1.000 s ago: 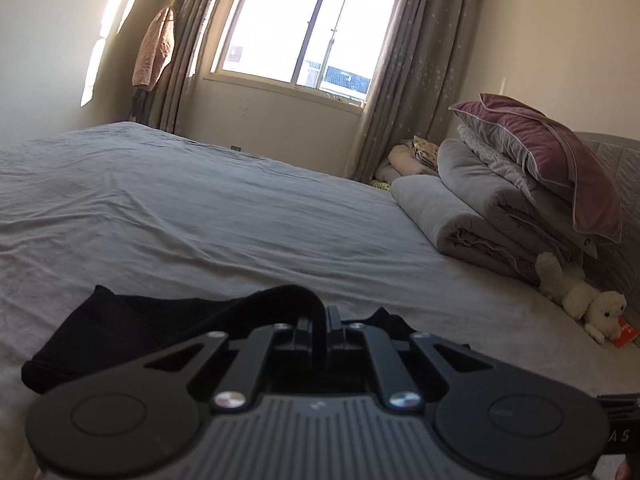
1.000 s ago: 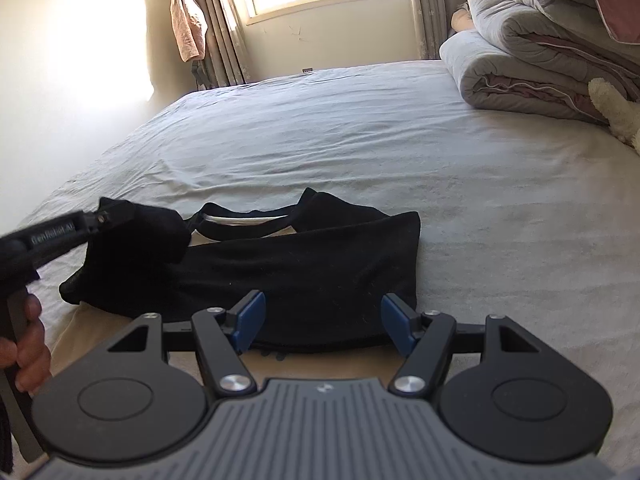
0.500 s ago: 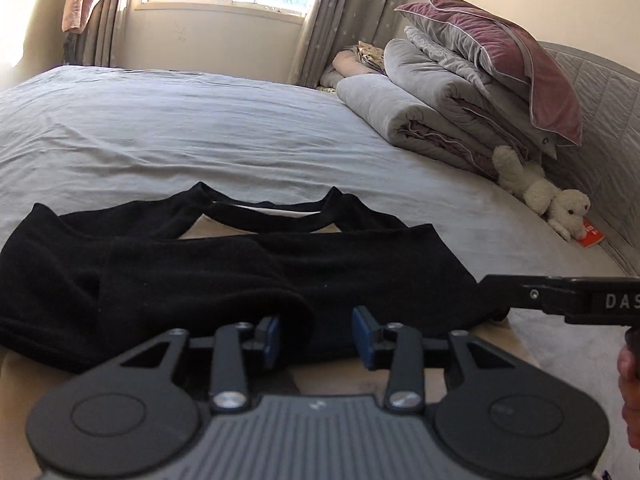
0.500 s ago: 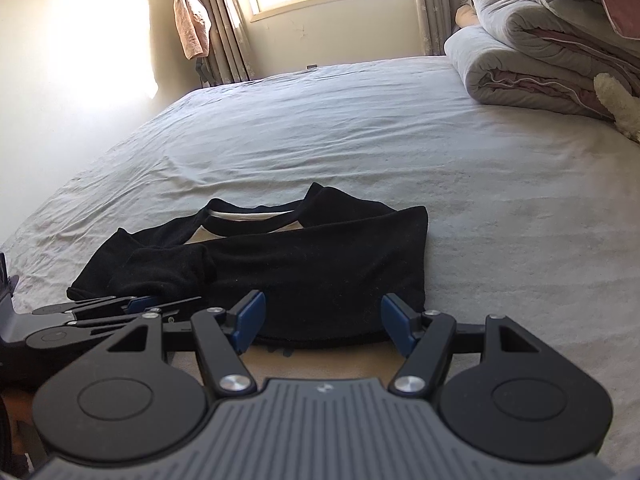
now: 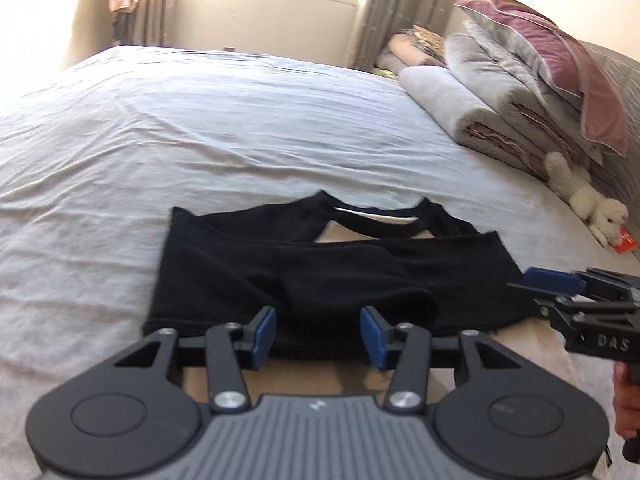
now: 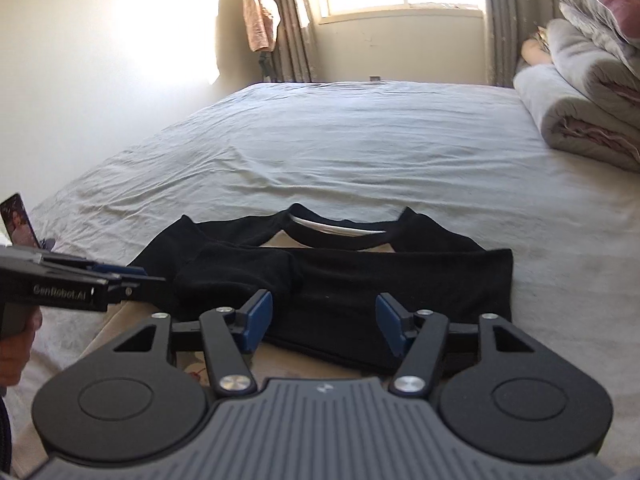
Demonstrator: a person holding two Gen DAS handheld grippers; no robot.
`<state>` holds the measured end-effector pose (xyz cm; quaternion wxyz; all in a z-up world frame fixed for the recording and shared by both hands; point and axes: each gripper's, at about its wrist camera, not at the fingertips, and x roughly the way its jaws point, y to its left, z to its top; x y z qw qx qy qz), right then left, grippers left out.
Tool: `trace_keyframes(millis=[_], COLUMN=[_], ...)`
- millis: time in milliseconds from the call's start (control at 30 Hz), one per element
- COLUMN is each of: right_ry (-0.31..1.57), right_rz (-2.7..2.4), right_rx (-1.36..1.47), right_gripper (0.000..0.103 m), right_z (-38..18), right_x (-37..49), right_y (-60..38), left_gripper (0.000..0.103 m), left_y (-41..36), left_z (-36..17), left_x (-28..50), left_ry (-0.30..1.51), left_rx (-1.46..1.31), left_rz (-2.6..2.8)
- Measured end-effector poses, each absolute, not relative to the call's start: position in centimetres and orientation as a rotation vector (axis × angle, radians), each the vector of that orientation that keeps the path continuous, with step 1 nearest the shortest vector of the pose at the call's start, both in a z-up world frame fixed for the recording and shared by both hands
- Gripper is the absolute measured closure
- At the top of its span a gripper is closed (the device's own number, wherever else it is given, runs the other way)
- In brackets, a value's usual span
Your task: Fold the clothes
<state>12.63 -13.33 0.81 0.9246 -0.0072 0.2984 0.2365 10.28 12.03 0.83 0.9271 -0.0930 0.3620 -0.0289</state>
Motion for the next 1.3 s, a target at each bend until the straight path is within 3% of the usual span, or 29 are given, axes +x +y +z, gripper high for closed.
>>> trace_keyframes(millis=[267, 433, 467, 567, 667, 967, 1133, 1233, 1300], right_ry=[0.533, 0.514, 0.509, 0.480, 0.447, 0.481, 0.669, 0.756, 0.757], right_rz=[0.658, 0.666, 0.652, 0.631, 0.573, 0.374, 0.337, 0.357, 0.362], right_rx=[-0.366, -0.624, -0.684, -0.785, -0.678, -0.117, 0.047, 0.063, 0.055], right_gripper=[0.045, 0.054, 0.058, 0.091, 0.097, 0.097, 0.096, 0.084, 0.066], right_z=[-0.5, -3.0, -3.6, -4.9, -3.9, -0.3, -3.6, -4.5, -4.0], right_x=[12.5, 13.2, 13.4, 14.0, 14.6, 15.3, 14.3, 13.5, 12.9], right_y=[-3.9, 0.1, 0.8, 1.4, -0.4, -13.4, -16.9, -17.3, -17.3], left_gripper=[0.055, 0.055, 0.055, 0.055, 0.055, 0.059, 0.059, 0.059, 0.059], left_y=[16.3, 17.6, 17.7, 17.9, 17.9, 17.2, 16.4, 16.2, 16.1], left_z=[0.3, -0.2, -0.3, -0.5, -0.8, -1.1, -1.2, -1.1, -1.1], left_x=[10.7, 11.1, 11.2, 11.2, 11.3, 11.4, 11.5, 11.5, 11.5], left_ry=[0.675, 0.670, 0.671, 0.671, 0.671, 0.669, 0.682, 0.683, 0.683], left_rx=[-0.260, -0.322, -0.326, -0.328, -0.335, -0.336, -0.308, -0.276, -0.257], left_rz=[0.095, 0.126, 0.128, 0.130, 0.128, 0.098, 0.086, 0.094, 0.101])
